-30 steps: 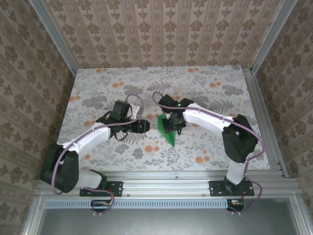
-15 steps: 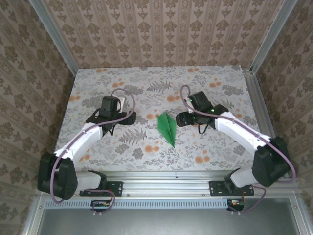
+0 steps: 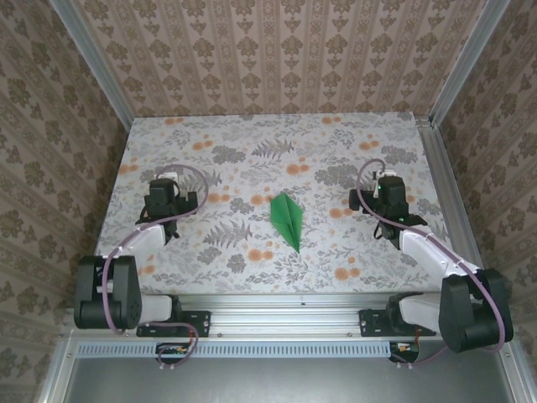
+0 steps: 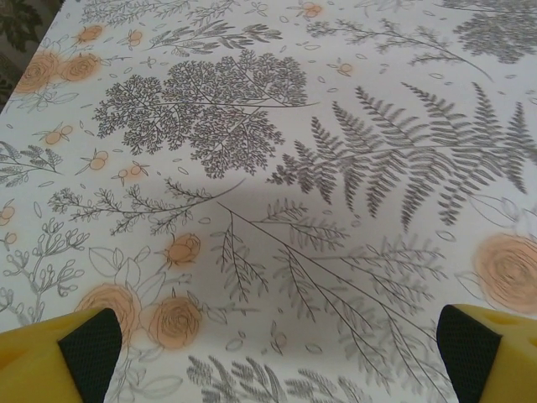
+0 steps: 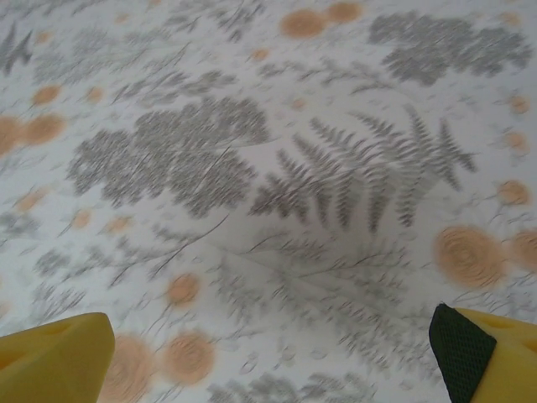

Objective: Fold a paper plane with a square sheet of paper (pick it up from the middle)

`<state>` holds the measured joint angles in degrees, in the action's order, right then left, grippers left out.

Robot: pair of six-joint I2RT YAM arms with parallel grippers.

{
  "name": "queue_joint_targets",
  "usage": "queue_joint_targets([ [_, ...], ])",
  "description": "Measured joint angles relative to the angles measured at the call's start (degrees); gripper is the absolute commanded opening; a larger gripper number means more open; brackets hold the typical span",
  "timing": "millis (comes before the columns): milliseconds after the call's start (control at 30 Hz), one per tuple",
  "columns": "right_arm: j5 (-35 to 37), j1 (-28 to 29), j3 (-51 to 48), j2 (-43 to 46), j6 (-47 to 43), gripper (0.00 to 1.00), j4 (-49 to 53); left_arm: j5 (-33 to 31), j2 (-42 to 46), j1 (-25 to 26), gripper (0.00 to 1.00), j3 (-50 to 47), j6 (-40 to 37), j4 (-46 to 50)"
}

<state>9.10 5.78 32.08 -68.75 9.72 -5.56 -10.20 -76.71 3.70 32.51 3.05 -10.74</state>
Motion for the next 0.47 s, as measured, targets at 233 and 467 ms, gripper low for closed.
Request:
queue_joint_targets([
  [233, 0.1, -3.0, -2.7, -6.6, -2.4, 1.00, -15.6, 2.0, -7.3, -0.8, 1.00, 0.2, -1.8, -9.2],
  [467, -0.5, -3.8, -5.0, -9.8, -3.8, 1.00, -24.1, 4.1, -8.2, -0.8, 1.00, 0.3, -3.1, -12.0],
])
